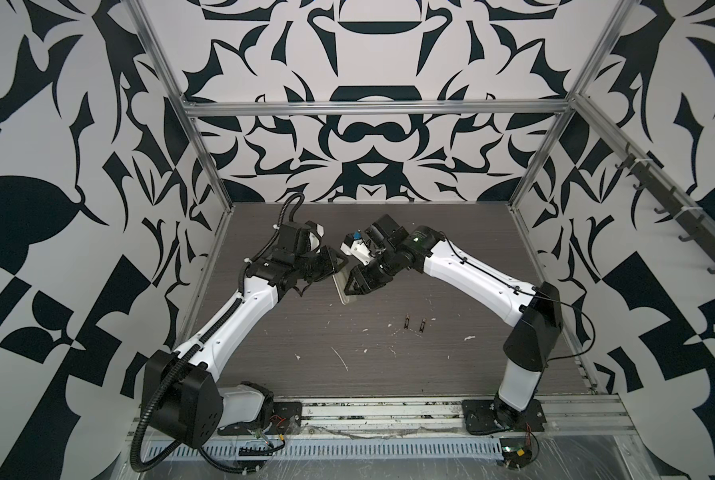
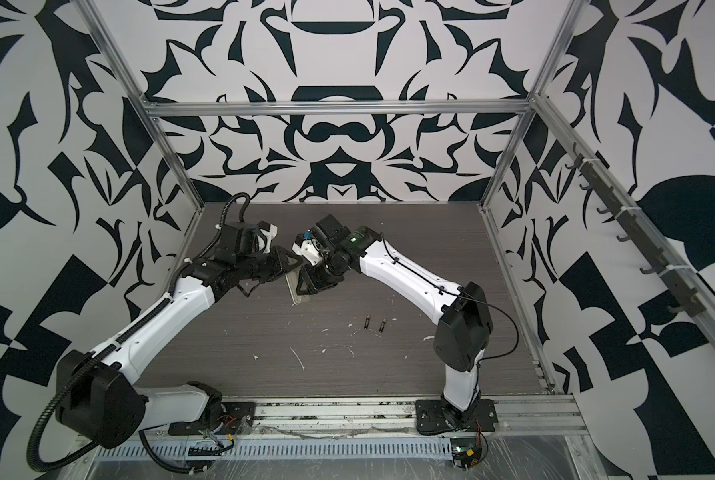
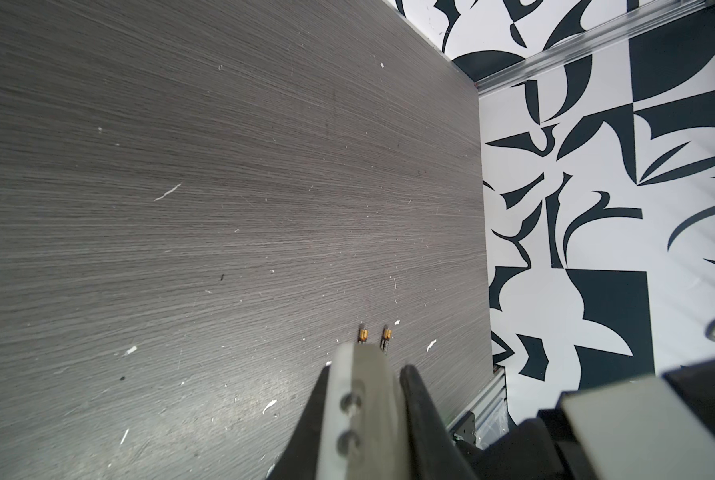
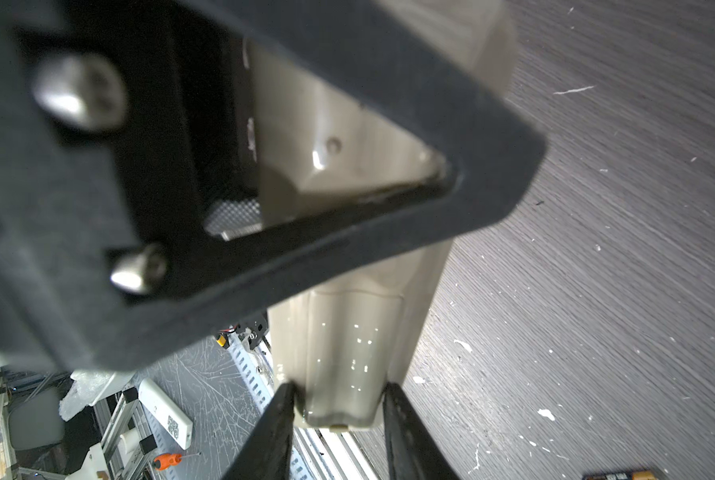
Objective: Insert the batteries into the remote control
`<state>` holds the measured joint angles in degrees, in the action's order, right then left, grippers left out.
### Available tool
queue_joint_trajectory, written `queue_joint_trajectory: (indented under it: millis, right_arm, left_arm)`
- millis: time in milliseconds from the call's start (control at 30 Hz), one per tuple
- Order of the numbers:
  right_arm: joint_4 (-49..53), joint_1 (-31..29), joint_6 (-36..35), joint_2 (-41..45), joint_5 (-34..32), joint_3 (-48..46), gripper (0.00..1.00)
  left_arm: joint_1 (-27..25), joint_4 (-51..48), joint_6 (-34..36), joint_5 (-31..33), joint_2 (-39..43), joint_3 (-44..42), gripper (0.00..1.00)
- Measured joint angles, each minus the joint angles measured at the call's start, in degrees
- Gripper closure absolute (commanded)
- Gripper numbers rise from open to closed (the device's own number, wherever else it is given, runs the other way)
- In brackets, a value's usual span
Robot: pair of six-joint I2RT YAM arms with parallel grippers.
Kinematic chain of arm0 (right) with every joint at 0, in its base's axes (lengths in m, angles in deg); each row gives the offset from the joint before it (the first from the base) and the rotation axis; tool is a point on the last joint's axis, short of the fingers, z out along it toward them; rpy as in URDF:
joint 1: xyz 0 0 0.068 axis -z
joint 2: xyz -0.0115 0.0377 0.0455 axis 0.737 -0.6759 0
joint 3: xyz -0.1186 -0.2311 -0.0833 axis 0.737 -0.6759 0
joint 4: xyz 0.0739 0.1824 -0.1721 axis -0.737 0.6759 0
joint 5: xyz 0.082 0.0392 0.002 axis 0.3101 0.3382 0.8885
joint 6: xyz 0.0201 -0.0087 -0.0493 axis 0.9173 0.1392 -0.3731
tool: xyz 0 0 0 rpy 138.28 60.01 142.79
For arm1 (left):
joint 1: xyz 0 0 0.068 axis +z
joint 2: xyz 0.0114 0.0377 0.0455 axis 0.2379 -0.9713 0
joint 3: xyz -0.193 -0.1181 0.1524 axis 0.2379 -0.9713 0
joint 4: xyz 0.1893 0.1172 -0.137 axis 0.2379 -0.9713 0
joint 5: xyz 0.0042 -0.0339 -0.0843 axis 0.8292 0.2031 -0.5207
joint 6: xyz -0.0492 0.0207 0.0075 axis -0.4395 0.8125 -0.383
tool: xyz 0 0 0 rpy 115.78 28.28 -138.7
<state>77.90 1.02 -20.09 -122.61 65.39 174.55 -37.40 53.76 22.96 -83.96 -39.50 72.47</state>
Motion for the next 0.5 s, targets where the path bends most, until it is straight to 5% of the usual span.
queue_joint_trajectory:
  millis: [500]
  right_arm:
    - [0.20,0.24,0.24,0.00,0.07,0.00,0.75]
  left_arm:
    - [0.00,-0.57,0.28,0.28,-0.68,0.33,1.00]
